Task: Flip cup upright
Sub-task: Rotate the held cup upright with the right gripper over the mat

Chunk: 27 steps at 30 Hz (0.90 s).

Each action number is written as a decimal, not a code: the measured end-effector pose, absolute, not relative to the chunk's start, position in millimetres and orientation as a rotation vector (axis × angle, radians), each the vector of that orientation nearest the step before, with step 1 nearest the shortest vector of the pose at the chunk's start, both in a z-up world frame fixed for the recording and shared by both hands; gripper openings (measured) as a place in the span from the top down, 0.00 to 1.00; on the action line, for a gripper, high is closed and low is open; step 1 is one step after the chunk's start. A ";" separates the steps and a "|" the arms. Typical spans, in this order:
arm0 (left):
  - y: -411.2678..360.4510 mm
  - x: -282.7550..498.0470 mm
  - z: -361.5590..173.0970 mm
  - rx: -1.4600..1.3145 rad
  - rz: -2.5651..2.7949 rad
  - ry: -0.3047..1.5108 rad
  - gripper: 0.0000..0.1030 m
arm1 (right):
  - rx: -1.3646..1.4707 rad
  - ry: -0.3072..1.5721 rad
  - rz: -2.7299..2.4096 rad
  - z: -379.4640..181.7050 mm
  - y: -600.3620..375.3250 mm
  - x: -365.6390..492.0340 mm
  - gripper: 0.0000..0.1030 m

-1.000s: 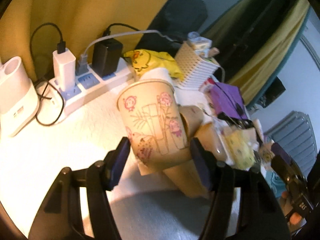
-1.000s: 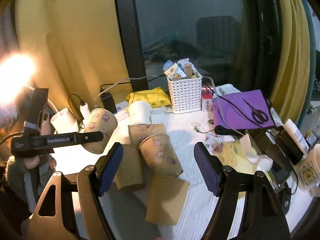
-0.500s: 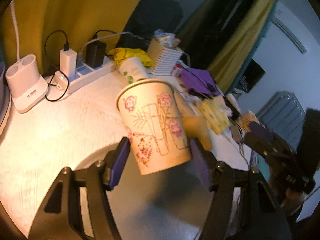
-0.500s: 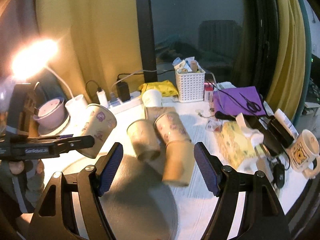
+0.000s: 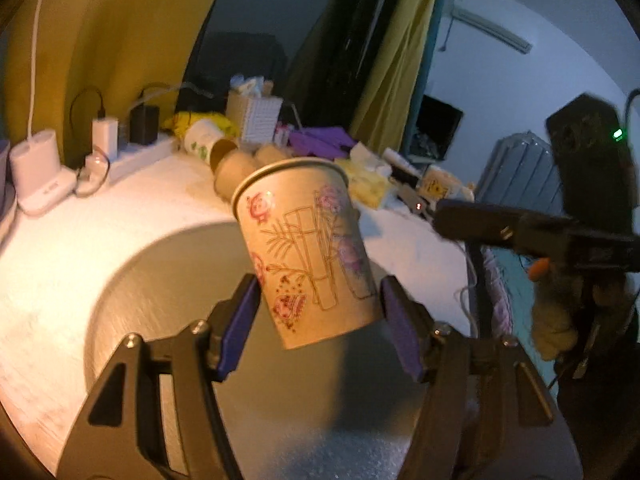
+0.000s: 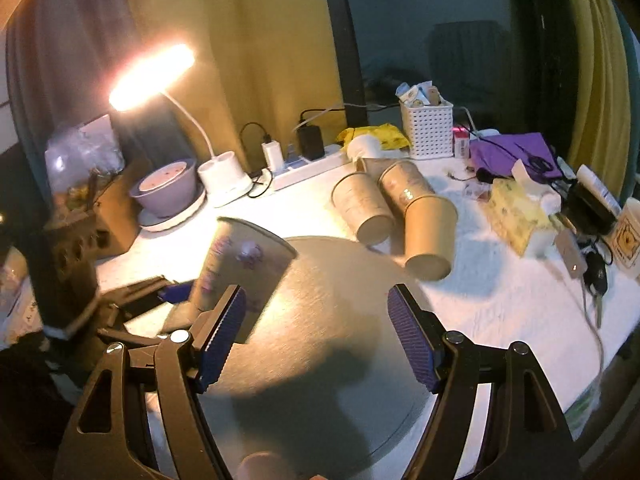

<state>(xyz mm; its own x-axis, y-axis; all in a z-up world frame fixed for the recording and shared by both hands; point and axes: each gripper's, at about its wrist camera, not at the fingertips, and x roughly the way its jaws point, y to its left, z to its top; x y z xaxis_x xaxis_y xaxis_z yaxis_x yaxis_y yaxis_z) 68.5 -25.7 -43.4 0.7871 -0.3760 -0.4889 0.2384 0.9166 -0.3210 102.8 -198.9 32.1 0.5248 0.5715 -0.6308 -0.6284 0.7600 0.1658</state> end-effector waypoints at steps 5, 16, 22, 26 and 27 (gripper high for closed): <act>-38.7 52.3 -38.3 -0.203 -0.366 0.522 0.39 | -0.020 0.759 0.812 29.9 -191.4 97.3 0.26; -76.3 19.7 -29.2 0.033 -0.357 0.392 0.39 | 0.095 0.859 0.904 19.7 -187.3 109.2 0.22; -92.3 9.6 -27.9 0.107 -0.417 0.358 0.38 | 0.269 0.948 0.992 11.9 -196.5 127.1 0.22; -88.8 12.9 -27.6 0.092 -0.417 0.360 0.38 | 0.264 0.972 1.001 10.8 -196.3 130.3 0.22; -88.4 13.2 -27.7 0.091 -0.416 0.360 0.38 | 0.265 0.977 1.005 10.1 -195.7 130.4 0.22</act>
